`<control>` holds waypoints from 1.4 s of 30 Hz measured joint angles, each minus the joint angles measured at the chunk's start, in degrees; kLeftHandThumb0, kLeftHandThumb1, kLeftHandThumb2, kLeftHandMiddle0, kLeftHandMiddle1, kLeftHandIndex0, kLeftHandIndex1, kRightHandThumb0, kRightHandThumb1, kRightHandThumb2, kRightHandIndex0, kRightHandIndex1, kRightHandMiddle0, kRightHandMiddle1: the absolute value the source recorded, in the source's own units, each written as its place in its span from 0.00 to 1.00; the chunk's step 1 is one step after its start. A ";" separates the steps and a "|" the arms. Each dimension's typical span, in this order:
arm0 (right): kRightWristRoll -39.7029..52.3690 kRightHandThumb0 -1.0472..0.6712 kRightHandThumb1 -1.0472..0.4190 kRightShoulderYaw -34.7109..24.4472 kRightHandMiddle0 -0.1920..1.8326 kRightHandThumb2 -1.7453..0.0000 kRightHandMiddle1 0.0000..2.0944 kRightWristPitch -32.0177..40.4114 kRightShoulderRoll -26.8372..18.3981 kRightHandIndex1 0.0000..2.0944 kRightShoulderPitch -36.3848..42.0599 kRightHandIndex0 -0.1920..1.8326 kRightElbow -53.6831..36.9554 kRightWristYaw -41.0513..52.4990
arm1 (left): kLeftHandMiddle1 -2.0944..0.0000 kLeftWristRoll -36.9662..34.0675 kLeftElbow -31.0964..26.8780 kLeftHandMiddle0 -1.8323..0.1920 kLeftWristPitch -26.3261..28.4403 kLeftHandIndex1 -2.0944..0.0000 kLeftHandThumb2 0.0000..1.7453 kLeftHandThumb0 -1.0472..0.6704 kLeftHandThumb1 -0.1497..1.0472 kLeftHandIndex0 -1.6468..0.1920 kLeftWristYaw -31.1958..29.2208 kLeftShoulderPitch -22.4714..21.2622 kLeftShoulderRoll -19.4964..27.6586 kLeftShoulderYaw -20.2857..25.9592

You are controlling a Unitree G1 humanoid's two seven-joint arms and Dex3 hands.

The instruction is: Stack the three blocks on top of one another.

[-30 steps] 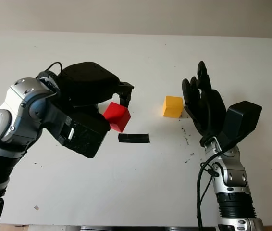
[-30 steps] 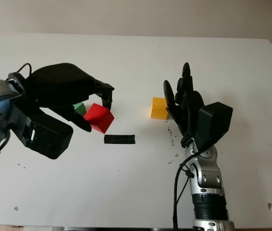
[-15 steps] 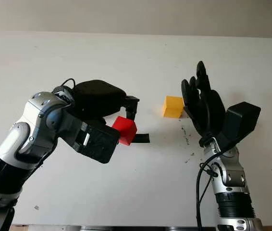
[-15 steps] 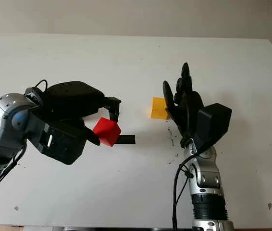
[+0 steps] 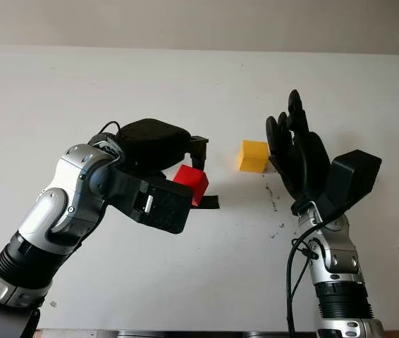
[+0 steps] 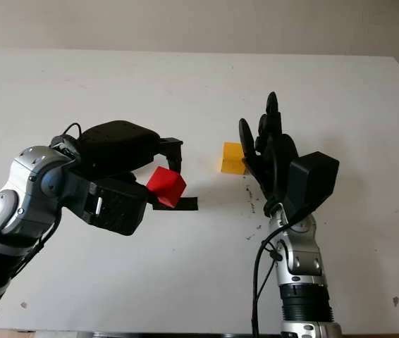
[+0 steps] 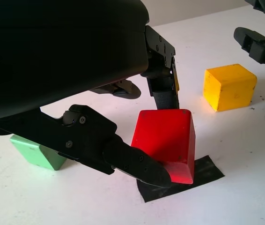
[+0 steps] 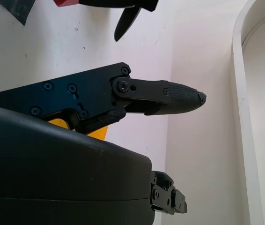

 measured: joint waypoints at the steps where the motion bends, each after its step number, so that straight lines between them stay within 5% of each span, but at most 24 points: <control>1: 0.02 0.25 0.00 0.00 0.00 0.74 0.00 -0.07 0.02 0.00 0.01 0.00 0.00 0.08 | 0.95 0.02 0.11 0.66 -0.25 0.36 0.04 0.40 0.99 0.68 0.11 0.00 -0.04 -0.26; 36: 0.05 0.24 0.00 -0.01 0.00 0.74 0.00 -0.16 0.22 0.00 0.70 0.00 -0.01 -0.16 | 0.98 -0.50 4.73 0.73 -2.33 0.23 0.06 0.34 1.00 0.73 -0.86 -0.49 -0.90 -1.85; 40: -0.04 0.24 0.00 -0.09 0.00 0.74 0.00 -0.16 -0.02 0.00 1.12 0.00 -0.01 0.20 | 0.98 0.23 4.91 0.78 -1.65 0.36 0.06 0.26 1.00 0.78 -1.75 -0.70 -0.97 -2.42; 42: 0.00 0.24 0.00 -0.23 0.00 0.74 0.00 -0.16 -0.04 0.00 1.14 0.00 -0.01 0.32 | 0.98 0.88 4.86 0.81 -0.95 0.60 0.06 0.22 1.00 0.78 -2.04 -0.70 -1.13 -2.80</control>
